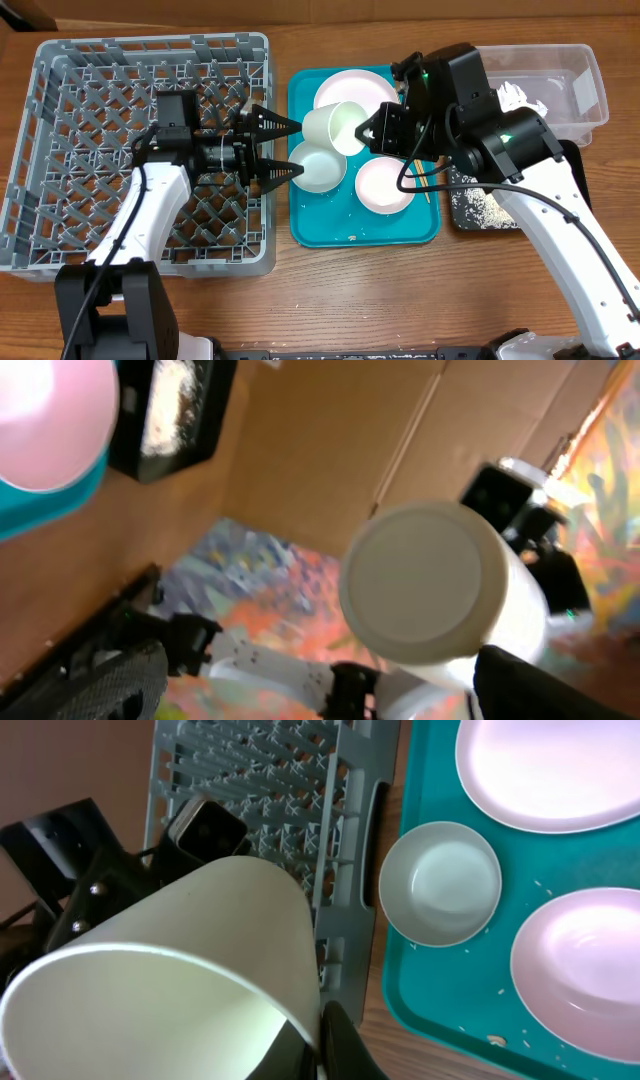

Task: Sort waste into correct bins and load items into the dishwasher
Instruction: 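Lift the white cup and hand it to the left gripper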

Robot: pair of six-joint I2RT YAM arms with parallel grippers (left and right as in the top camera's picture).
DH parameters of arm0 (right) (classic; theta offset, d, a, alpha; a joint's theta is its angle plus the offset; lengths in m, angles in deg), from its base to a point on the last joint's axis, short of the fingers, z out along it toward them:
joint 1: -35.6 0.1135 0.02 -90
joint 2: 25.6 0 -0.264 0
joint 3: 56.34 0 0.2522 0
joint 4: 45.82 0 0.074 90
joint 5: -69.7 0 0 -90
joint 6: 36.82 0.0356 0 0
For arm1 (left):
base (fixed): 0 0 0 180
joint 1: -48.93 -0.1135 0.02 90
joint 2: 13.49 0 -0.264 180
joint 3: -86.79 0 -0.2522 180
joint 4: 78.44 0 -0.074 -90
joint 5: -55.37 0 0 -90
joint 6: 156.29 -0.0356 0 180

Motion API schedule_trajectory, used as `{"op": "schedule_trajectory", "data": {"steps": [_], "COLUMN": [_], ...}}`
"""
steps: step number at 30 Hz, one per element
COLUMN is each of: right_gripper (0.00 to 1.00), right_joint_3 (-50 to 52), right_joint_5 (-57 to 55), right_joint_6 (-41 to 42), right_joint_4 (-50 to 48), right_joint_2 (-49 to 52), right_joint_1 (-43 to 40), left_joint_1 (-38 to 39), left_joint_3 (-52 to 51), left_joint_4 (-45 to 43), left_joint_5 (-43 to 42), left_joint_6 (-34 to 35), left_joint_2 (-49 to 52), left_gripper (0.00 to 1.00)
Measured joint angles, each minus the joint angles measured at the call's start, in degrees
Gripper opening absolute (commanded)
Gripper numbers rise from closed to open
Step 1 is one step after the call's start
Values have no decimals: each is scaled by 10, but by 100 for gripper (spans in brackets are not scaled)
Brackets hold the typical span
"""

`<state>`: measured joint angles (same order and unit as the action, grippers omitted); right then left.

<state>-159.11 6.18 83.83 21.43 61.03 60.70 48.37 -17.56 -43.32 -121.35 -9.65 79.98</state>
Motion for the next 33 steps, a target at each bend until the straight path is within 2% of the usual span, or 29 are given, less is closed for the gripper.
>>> {"op": "schedule_trajectory", "data": {"steps": [3, 5, 17, 21, 27, 33], "right_gripper": [4, 4, 4, 4, 4, 4], "right_joint_3": [30, 55, 148, 172, 193, 228], "right_joint_5": [23, 48, 207, 269, 336, 353], "right_joint_6": [9, 15, 38, 46, 53, 68], "right_joint_4": [-40, -68, -219, -266, -305, -366], "right_joint_2": [2, 4, 22, 27, 28, 33], "right_joint_1": [-3, -3, -11, -11, -23, -32], "left_joint_1": [6, 8, 8, 9, 10, 14], "left_joint_3": [1, 1, 3, 4, 4, 4], "left_joint_4": [-21, -22, -39, -42, -43, -43], "left_joint_5": [-21, -28, -29, -28, -28, -28], "left_joint_6": [17, 23, 37, 39, 47, 47], "left_joint_2": [-1, -1, -1, -1, -1, -1], "left_gripper": [91, 99, 100, 98, 86, 88]}}
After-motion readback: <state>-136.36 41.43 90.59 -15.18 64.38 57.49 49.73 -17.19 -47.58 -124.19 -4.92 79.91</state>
